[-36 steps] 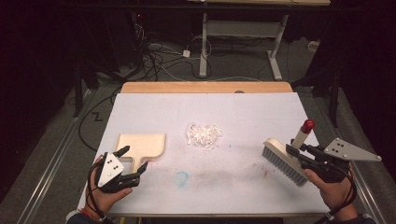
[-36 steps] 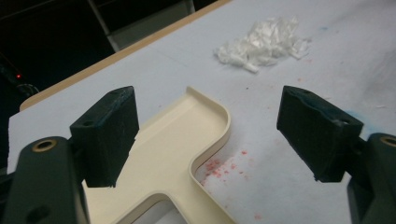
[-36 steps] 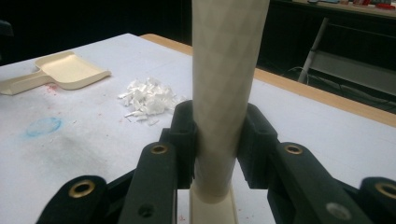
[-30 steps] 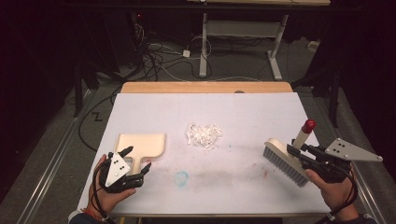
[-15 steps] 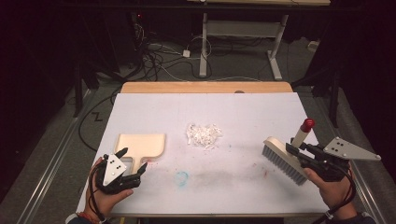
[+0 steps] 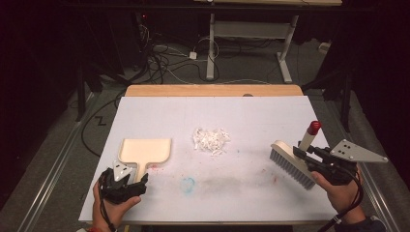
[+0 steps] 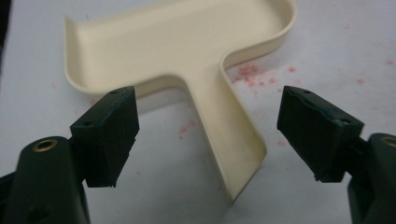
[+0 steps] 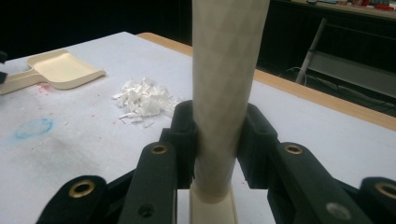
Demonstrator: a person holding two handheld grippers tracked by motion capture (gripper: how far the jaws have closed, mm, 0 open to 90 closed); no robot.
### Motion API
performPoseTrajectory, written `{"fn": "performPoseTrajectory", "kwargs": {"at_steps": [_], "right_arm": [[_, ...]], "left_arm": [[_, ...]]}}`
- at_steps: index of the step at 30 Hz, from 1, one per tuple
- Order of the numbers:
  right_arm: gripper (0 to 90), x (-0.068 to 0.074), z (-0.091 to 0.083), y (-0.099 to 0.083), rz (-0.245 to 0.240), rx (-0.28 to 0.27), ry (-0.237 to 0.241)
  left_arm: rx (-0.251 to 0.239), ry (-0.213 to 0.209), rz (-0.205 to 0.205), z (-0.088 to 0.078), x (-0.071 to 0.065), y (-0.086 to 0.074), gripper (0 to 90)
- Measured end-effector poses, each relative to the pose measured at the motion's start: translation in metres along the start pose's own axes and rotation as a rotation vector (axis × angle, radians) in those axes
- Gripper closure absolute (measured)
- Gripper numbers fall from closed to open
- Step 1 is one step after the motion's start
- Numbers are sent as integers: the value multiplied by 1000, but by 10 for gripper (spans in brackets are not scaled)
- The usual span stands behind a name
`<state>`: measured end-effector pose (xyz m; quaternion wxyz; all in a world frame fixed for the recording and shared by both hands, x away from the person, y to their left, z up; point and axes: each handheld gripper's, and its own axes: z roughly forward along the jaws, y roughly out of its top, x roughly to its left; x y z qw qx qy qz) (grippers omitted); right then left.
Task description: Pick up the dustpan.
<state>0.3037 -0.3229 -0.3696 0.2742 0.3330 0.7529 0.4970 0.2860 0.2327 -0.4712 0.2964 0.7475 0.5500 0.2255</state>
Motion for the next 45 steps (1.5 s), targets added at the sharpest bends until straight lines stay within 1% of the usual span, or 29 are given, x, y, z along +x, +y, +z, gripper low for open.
{"fn": "performPoseTrajectory", "kwargs": {"at_steps": [1,2,3,4,5,9,11,12,14,16,19,21,23,24,25,27,28,30,32,34,36,37,38,39,40,41,43,45], "right_arm": [[713,0,1,0,-4,3,2],[713,1,1,0,-5,2,1],[713,1,2,0,-4,3,-1],[713,1,2,0,-5,5,0],[713,1,2,0,-5,3,1],[713,-1,2,-1,1,2,-5],[713,-2,1,-1,5,5,-6],[713,-2,1,-1,7,3,-6],[713,-2,1,-1,6,4,-7],[713,-2,2,-1,9,1,-8],[713,-2,3,0,5,2,-9],[713,-1,3,0,9,4,-6],[713,-1,4,0,4,4,-8],[713,-1,4,0,3,2,-5],[713,0,4,1,4,1,-3],[713,0,3,1,6,-1,-2],[713,0,3,2,11,-3,1],[713,0,3,3,7,-2,3],[713,2,4,3,2,-2,8],[713,2,5,3,3,6,11],[713,2,5,3,3,7,12],[713,1,6,2,8,7,17],[713,0,7,2,15,14,17],[713,-1,8,1,22,14,22],[713,-1,9,1,31,14,31],[713,-2,10,1,31,16,31],[713,-1,11,1,21,22,23],[713,-2,11,2,20,20,21]], "left_arm": [[23,3,-22,5,3,1,210],[29,4,-49,8,5,2,215],[28,-13,-70,10,8,2,223],[33,-23,-79,13,10,3,229],[31,-21,-83,14,10,4,229],[39,-20,-67,18,9,6,241],[40,-27,-63,19,8,6,241],[42,-17,-60,19,8,6,241],[40,-23,-67,20,9,6,241],[44,-16,-77,22,9,6,244],[43,-10,-71,25,9,9,245],[48,-11,-57,30,10,14,225],[49,-17,-72,33,14,17,226],[53,-16,-66,35,15,20,248],[60,-24,-50,36,16,21,255],[74,-44,-33,38,20,25,283],[85,-50,-11,38,21,27,297],[94,-70,16,39,22,29,358],[96,-85,29,39,23,30,420],[98,-105,33,39,25,31,481],[98,-110,37,39,26,31,539],[96,-115,32,39,29,32,575],[96,-115,32,39,29,32,621],[103,-120,25,39,32,33,630],[110,-120,35,39,32,34,631],[110,-120,35,39,32,34,632],[119,-125,56,39,32,36,633],[125,-133,58,39,33,38,634]]}}
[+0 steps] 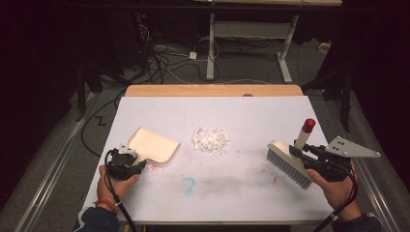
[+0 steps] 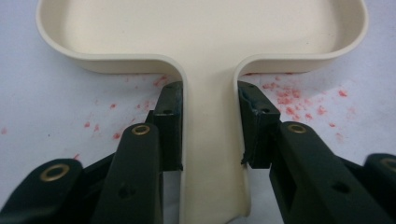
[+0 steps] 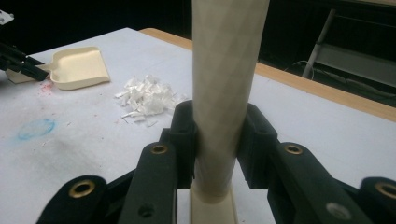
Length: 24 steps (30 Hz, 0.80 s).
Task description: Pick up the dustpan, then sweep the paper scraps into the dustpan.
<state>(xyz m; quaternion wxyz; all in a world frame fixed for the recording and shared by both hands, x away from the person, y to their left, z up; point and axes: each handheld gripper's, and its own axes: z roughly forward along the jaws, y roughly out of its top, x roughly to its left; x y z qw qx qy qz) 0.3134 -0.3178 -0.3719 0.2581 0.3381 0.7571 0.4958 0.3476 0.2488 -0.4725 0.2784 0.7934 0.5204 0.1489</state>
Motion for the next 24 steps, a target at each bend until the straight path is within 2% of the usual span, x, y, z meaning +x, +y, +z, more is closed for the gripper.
{"fn": "performPoseTrajectory", "kwargs": {"at_steps": [1,7,9,12,15,16,18,19,20,21,24], "right_arm": [[713,1,-1,0,17,4,-7],[713,-1,0,1,0,-2,-7],[713,-2,0,1,2,0,-9],[713,-2,0,0,6,5,-10],[713,-3,-2,-1,9,2,-14],[713,-4,-2,-1,10,0,-12],[713,-4,-3,-1,10,-1,-16],[713,-5,-3,-1,8,-1,-17],[713,-5,-3,-1,12,-4,-16],[713,-6,-3,-1,14,-3,-17],[713,-7,-2,-1,14,-2,-15]], "left_arm": [[3,2,6,0,0,1,634],[17,28,63,-6,3,4,635],[16,23,72,-7,4,4,635],[41,14,108,-13,7,6,635],[68,13,156,-22,7,10,636],[68,13,156,-22,7,10,636],[64,30,194,-36,7,17,636],[64,30,194,-36,7,17,636],[63,24,202,-40,6,20,636],[73,8,229,-46,5,25,636],[75,12,237,-48,5,30,636]]}}
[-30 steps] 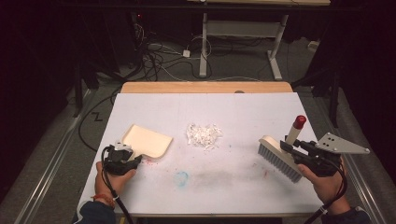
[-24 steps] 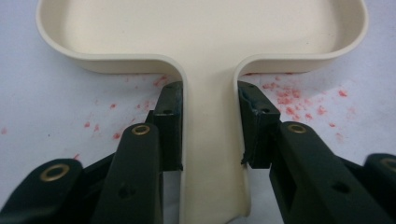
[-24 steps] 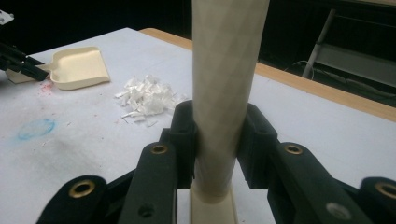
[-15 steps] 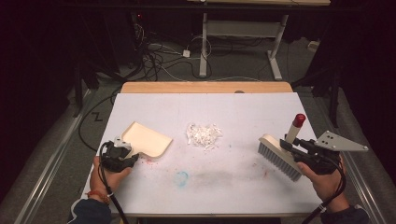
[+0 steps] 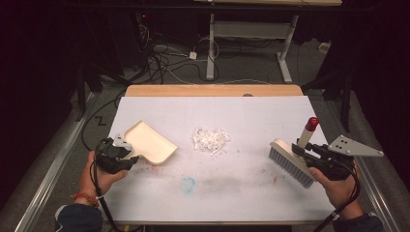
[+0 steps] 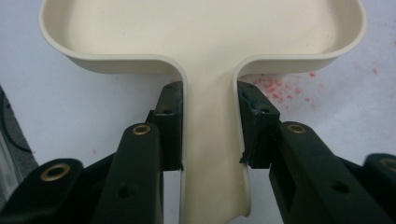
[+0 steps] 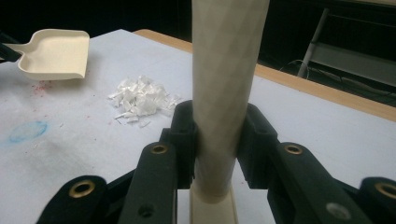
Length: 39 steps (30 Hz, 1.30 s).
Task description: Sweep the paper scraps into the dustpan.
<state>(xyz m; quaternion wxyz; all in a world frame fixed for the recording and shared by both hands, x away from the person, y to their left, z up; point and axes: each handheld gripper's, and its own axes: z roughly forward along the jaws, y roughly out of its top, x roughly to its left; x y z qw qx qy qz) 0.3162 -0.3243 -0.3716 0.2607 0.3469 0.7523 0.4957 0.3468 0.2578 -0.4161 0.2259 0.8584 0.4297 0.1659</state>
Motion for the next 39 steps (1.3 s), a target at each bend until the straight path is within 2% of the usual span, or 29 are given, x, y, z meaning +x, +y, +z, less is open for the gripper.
{"fn": "performPoseTrajectory", "kwargs": {"at_steps": [4,6,7,8,11,15,16,17,19,20,21,22,25,27,31,35,38,39], "right_arm": [[713,-3,2,0,6,-3,-11],[713,-5,4,1,17,-1,-18],[714,-7,6,2,18,-3,-24],[713,-8,9,4,22,-6,-28],[714,-11,18,9,24,-11,-42],[713,-13,40,18,10,-8,-56],[713,-13,40,18,10,-8,-56],[713,-13,55,23,2,-5,-62],[713,-12,70,27,1,-2,-71],[714,-13,77,29,3,0,-68],[714,-13,77,29,3,0,-68],[713,-13,92,33,15,8,-68],[714,-13,111,39,10,25,-90],[714,-12,117,41,10,29,-100],[714,-7,144,50,0,40,-117],[714,-4,162,55,21,42,-139],[714,-1,176,56,30,39,-146],[714,0,181,55,38,37,-151]], "left_arm": [[19,-14,31,-1,4,8,635],[46,-16,67,-2,4,14,635],[46,-16,67,-2,4,14,635],[62,-30,89,-3,4,17,635],[97,-41,124,-3,2,23,635],[140,-83,180,-1,-2,30,635],[140,-83,180,-1,-2,30,635],[155,-99,194,1,-2,32,634],[165,-106,199,2,-2,33,634],[175,-132,196,4,0,34,634],[175,-132,196,4,0,34,634],[180,-145,196,5,1,35,634],[202,-137,217,9,-1,38,634],[204,-149,221,10,-1,39,634],[225,-196,245,16,-5,43,634],[220,-200,244,18,-6,45,634],[233,-203,258,20,-8,46,634],[241,-218,268,22,-9,47,634]]}}
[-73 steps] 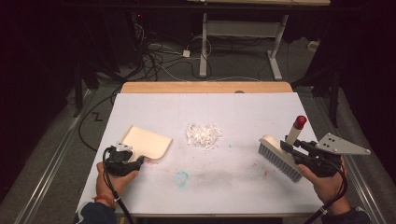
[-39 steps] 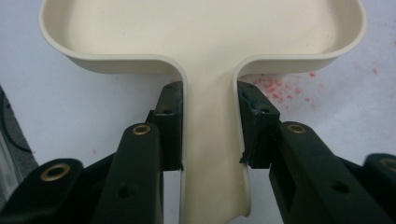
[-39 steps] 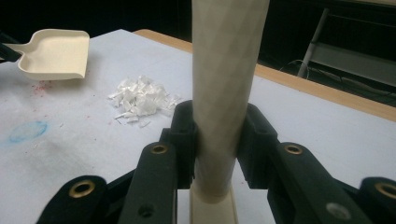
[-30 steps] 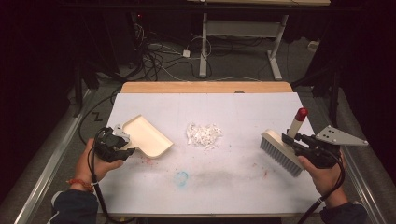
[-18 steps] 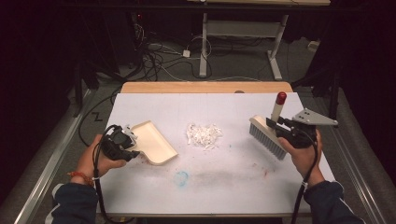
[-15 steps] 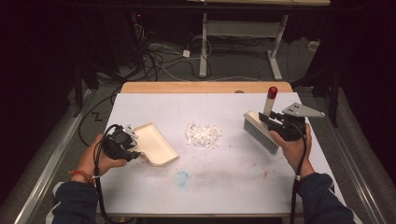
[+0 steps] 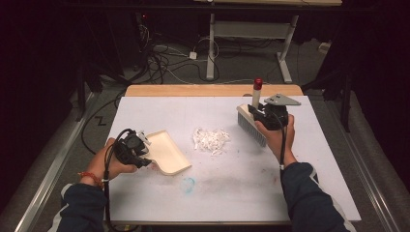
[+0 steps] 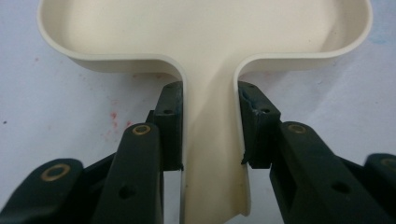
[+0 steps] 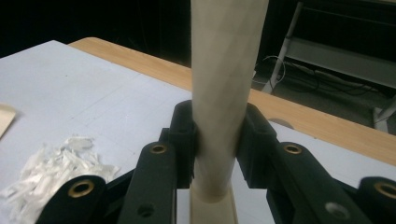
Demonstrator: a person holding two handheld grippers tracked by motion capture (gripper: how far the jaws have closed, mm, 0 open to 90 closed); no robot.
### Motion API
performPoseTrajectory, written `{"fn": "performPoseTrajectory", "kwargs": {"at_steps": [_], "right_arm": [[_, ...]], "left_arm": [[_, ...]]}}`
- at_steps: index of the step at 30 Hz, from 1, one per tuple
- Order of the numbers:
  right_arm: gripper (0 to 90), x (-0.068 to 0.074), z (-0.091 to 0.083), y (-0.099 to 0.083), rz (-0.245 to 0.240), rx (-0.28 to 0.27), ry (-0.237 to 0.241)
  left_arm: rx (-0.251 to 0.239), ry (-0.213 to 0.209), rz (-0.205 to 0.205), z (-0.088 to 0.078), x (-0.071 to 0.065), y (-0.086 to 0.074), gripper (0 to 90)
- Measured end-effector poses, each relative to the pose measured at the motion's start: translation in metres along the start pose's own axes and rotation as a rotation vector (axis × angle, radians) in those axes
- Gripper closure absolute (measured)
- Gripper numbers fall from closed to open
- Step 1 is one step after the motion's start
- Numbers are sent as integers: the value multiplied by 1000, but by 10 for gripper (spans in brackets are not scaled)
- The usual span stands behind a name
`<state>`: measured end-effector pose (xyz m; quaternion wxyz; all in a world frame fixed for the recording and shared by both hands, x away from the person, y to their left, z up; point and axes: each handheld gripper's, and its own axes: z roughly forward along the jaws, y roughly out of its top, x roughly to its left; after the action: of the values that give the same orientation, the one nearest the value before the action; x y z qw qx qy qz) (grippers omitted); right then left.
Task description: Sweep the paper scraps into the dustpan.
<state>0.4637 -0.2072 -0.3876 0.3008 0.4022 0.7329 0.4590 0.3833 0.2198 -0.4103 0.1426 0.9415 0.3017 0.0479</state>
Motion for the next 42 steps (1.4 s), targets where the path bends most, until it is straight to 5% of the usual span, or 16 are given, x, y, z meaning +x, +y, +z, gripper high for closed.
{"fn": "performPoseTrajectory", "kwargs": {"at_steps": [14,26,42], "right_arm": [[714,36,29,-2,4,-42,21],[709,88,36,-4,-32,-51,131],[711,100,44,1,-31,-70,158]], "left_arm": [[27,-22,45,8,-5,13,634],[28,-40,46,13,-4,18,633],[29,-46,56,16,-3,28,633]]}}
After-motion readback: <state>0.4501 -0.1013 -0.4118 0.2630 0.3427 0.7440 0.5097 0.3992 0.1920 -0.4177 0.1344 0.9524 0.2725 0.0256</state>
